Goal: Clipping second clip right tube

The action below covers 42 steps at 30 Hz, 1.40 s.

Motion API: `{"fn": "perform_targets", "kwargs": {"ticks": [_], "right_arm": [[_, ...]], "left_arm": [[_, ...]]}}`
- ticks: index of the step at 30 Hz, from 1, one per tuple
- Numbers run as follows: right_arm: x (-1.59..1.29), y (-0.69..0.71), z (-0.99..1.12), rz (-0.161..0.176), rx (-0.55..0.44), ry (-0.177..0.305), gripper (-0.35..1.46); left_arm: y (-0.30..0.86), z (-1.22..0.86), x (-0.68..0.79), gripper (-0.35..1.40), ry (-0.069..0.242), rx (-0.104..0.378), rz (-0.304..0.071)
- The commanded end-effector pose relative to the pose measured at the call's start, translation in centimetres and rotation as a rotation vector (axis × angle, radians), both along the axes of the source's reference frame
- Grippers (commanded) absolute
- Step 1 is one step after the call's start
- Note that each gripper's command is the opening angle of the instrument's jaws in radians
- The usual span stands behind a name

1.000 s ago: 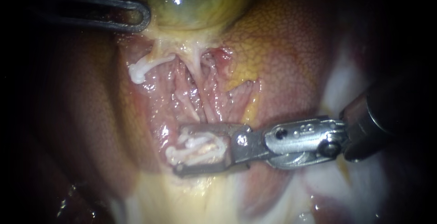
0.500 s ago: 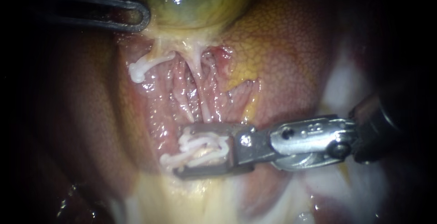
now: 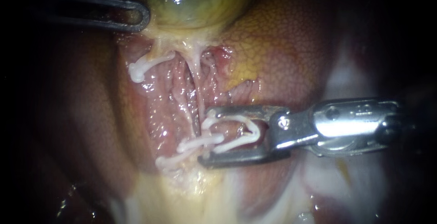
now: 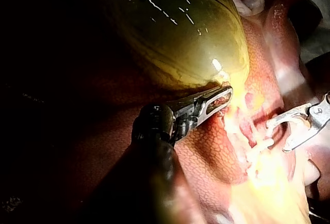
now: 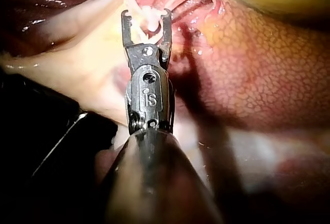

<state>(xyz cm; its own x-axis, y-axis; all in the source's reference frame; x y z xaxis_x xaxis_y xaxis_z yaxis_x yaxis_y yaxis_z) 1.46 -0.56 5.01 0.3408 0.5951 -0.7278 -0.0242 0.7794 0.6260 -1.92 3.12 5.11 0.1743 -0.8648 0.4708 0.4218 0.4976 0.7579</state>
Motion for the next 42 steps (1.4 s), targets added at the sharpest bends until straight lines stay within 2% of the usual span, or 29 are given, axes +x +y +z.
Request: {"fn": "perform_targets", "kwargs": {"ticks": [1, 11, 15, 21, 24, 29, 32, 33, 35, 42], "right_arm": [[-0.01, 0.00, 0.03, 0.003, 0.008, -0.003, 0.44], [0.06, 0.02, 0.41, 0.032, 0.085, -0.021, 0.44], [0.16, 0.03, 0.52, 0.035, 0.129, 0.006, 0.44], [0.31, 0.04, 0.68, 0.022, 0.209, 0.094, 0.44], [0.37, 0.06, 0.71, 0.008, 0.250, 0.179, 0.43], [0.41, 0.08, 0.73, -0.041, 0.288, 0.323, 0.41], [0.41, 0.06, 0.69, -0.077, 0.299, 0.382, 0.38], [0.42, 0.05, 0.67, -0.094, 0.302, 0.394, 0.36], [0.42, 0.03, 0.62, -0.105, 0.303, 0.400, 0.34], [0.49, 0.08, 0.56, -0.090, 0.308, 0.412, 0.25]], "left_arm": [[0.00, 0.00, 0.00, -0.35, 0.000, 0.000, 0.000], [0.00, 0.00, -0.01, -0.35, 0.000, 0.000, 0.000], [0.00, 0.00, -0.01, -0.35, 0.000, 0.000, 0.000], [0.00, 0.00, -0.02, -0.35, 0.000, 0.000, 0.000], [0.00, 0.00, -0.02, -0.35, 0.000, 0.000, 0.000], [0.00, 0.00, -0.02, -0.35, 0.000, 0.000, -0.001], [0.00, 0.00, -0.02, -0.35, 0.000, 0.000, -0.001], [0.00, 0.00, -0.02, -0.35, 0.000, 0.000, -0.001], [0.00, 0.01, -0.02, -0.35, 0.000, 0.000, -0.001], [0.01, 0.01, -0.03, -0.35, 0.001, 0.000, -0.001]]}}
